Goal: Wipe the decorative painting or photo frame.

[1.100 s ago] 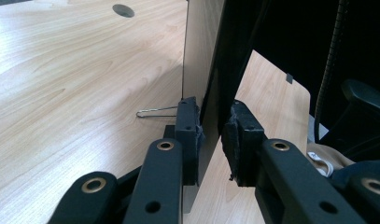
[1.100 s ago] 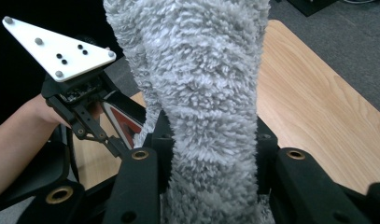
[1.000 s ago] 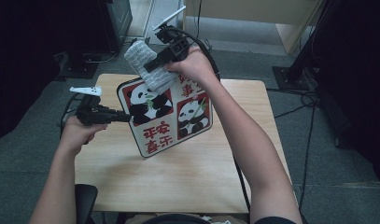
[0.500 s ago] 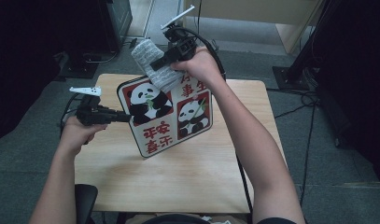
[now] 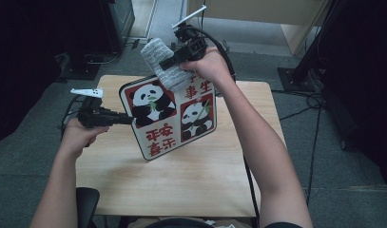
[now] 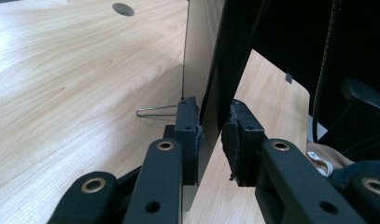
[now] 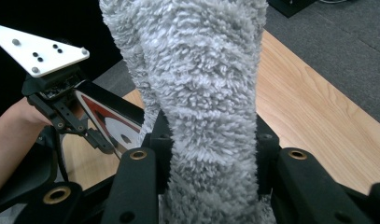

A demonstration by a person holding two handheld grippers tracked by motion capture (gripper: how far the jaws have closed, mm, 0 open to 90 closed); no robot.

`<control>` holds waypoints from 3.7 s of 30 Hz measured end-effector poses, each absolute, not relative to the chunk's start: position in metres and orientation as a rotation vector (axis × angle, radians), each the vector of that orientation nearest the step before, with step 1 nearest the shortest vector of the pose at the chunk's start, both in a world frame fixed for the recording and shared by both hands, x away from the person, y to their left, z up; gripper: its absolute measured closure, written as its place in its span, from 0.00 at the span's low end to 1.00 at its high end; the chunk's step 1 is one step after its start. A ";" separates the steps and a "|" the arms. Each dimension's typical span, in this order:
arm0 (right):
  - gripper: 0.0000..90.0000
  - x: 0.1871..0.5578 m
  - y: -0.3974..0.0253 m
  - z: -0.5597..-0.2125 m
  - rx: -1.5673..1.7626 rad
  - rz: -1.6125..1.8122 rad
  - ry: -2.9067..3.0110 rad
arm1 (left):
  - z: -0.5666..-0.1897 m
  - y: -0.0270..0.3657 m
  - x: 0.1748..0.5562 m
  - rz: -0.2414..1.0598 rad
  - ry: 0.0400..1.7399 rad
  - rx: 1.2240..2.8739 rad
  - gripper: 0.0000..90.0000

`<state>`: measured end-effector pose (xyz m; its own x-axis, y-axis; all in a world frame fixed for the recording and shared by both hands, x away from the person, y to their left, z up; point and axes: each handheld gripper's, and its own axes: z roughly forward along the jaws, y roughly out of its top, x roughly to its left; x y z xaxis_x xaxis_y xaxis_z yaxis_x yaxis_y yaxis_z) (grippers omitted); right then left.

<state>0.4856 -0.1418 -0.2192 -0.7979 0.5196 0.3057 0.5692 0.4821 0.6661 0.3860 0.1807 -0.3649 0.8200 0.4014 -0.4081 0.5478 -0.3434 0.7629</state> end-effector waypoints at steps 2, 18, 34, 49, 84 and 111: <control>0.71 0.487 -0.145 -0.219 -0.988 -1.225 -2.648 | -0.365 0.181 0.386 -0.179 0.705 1.980 0.85; 0.71 0.491 -0.162 -0.219 -1.040 -1.229 -2.641 | -0.365 0.181 0.386 -0.179 0.703 1.982 0.85; 0.71 0.499 -0.181 -0.220 -1.118 -1.235 -2.608 | -0.366 0.181 0.386 -0.178 0.704 1.978 0.85; 0.71 0.504 -0.201 -0.219 -1.188 -1.245 -2.616 | -0.367 0.182 0.386 -0.178 0.697 1.976 0.85; 0.72 0.514 -0.250 -0.218 -1.394 -1.245 -2.585 | -0.368 0.182 0.386 -0.180 0.703 1.975 0.85; 0.72 0.513 -0.286 -0.233 -1.539 -1.174 -2.586 | -0.368 0.183 0.386 -0.169 0.716 1.975 0.86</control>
